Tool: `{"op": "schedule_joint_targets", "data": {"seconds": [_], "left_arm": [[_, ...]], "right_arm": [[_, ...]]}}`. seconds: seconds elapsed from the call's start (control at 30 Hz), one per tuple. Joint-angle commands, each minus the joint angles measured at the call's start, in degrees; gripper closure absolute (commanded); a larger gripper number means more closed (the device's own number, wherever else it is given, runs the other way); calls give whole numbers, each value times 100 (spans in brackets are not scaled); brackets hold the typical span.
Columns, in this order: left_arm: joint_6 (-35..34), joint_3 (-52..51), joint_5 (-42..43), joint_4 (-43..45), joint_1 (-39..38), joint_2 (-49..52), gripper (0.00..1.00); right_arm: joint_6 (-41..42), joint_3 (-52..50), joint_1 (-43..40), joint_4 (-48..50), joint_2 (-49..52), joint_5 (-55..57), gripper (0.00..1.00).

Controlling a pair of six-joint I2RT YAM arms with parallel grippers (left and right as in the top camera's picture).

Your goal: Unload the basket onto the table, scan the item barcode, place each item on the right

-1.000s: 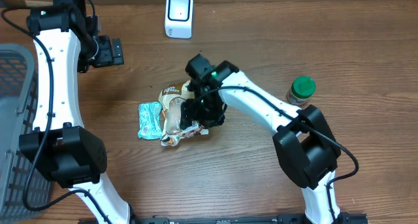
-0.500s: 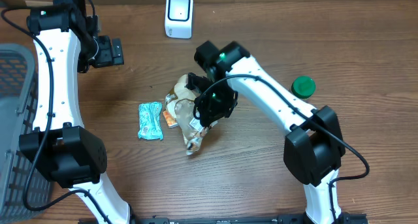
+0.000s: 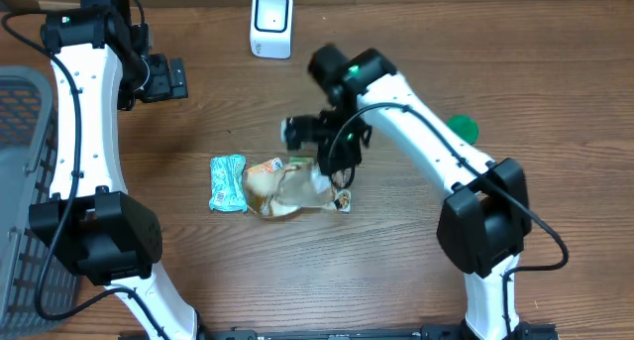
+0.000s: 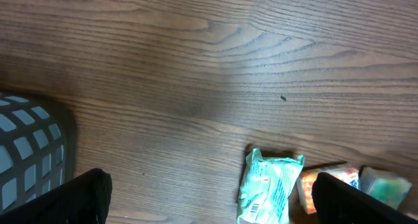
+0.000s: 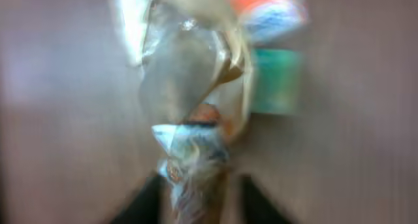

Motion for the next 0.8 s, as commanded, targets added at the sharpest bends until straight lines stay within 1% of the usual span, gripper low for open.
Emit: {"op": "schedule_joint_targets", "data": {"seconds": [0.0, 0.03, 0.07, 0.1, 0.13, 0.2, 0.23, 0.27, 0.3, 0.33, 0.4, 0.43, 0.47, 0.5, 0.57, 0.6, 0.67, 0.77], "left_arm": [[146, -20, 39, 7, -7, -162, 0], [146, -20, 39, 7, -7, -162, 0], [146, -20, 39, 7, -7, -162, 0], [146, -20, 39, 7, -7, -162, 0], [146, -20, 39, 4, -7, -162, 0], [146, -20, 39, 4, -7, -162, 0], [146, -20, 39, 7, -7, -162, 0], [146, -20, 39, 4, -7, -162, 0], [146, -20, 39, 4, -7, -162, 0], [146, -20, 39, 4, -7, -162, 0], [146, -20, 39, 7, -7, -162, 0], [146, -20, 39, 7, -7, -162, 0], [146, -20, 39, 4, -7, -162, 0], [146, -20, 39, 4, -7, -162, 0], [146, -20, 39, 4, -7, -162, 0], [146, -20, 39, 7, -7, -162, 0], [146, -20, 39, 4, -7, -162, 0], [146, -20, 39, 4, -7, -162, 0]], "right_arm": [[1294, 72, -498, 723, -136, 162, 0], [1928, 96, -599, 922, -136, 162, 0], [2909, 136, -730, 1139, -136, 162, 0], [3541, 173, -820, 1231, -136, 160, 0], [5136, 321, -1025, 1285, -136, -9, 0], [6463, 413, -1228, 1137, -136, -688, 0], [6575, 422, -1283, 1102, -136, -1226, 0], [6590, 413, -1307, 1123, -133, -2083, 0], [6697, 341, -1263, 1325, -122, -2667, 0], [7049, 328, -1165, 1434, -122, -2625, 0], [7899, 304, -859, 1587, -111, -1923, 7], [8343, 302, -688, 1600, -111, -1462, 14], [8876, 302, -409, 1609, -98, -879, 15], [9228, 302, -101, 1628, -96, -424, 18], [9729, 302, 385, 1674, -90, 245, 20], [10104, 299, 667, 1674, -79, 667, 22], [10393, 234, 988, 1757, -76, 925, 24], [10625, 7, 1436, 1923, -66, 981, 27]]}}
